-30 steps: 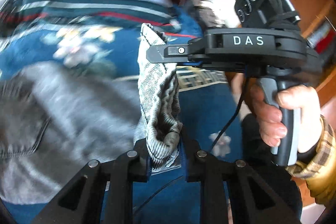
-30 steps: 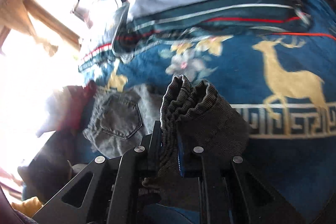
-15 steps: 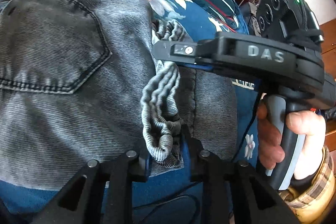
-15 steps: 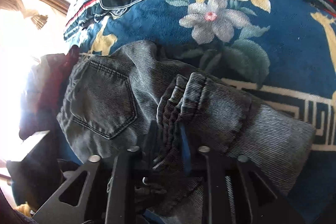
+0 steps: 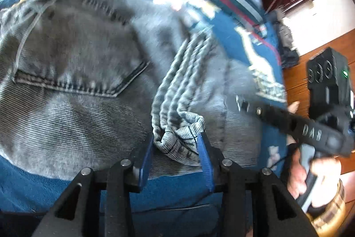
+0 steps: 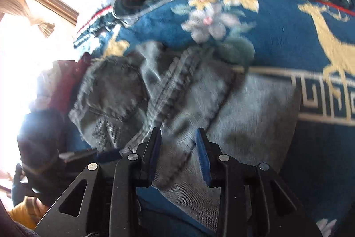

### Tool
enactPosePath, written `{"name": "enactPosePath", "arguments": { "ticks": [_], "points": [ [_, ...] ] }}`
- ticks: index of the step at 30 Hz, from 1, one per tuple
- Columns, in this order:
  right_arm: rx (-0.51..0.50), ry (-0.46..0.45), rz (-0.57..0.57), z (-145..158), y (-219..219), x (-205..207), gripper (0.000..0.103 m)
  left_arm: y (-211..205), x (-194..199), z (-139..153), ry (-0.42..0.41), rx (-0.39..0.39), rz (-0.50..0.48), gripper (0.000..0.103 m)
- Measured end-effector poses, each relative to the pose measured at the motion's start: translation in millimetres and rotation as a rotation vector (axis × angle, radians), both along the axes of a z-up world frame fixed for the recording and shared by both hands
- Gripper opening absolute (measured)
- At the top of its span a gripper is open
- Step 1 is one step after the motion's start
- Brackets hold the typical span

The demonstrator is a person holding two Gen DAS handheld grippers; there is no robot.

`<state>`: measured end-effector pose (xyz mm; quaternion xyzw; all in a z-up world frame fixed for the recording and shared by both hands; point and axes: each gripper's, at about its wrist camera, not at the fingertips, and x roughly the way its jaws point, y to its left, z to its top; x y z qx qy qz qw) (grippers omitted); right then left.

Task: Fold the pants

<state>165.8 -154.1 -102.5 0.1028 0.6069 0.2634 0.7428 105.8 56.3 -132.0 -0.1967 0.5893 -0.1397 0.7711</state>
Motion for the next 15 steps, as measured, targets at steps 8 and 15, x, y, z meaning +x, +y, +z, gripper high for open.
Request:
{"name": "enactPosePath", "arguments": {
  "ticks": [8,15],
  "points": [
    [-0.033,-0.023,-0.048,-10.9,1.0,-7.9,0.030,19.1,-4.4,9.1,0.009,-0.048,0.031,0.042],
    [0.001,-0.181,0.080,36.7,42.8,-36.7,0.051,98.5,-12.8,80.8,-0.146,-0.046,0.187,0.091]
  ]
}}
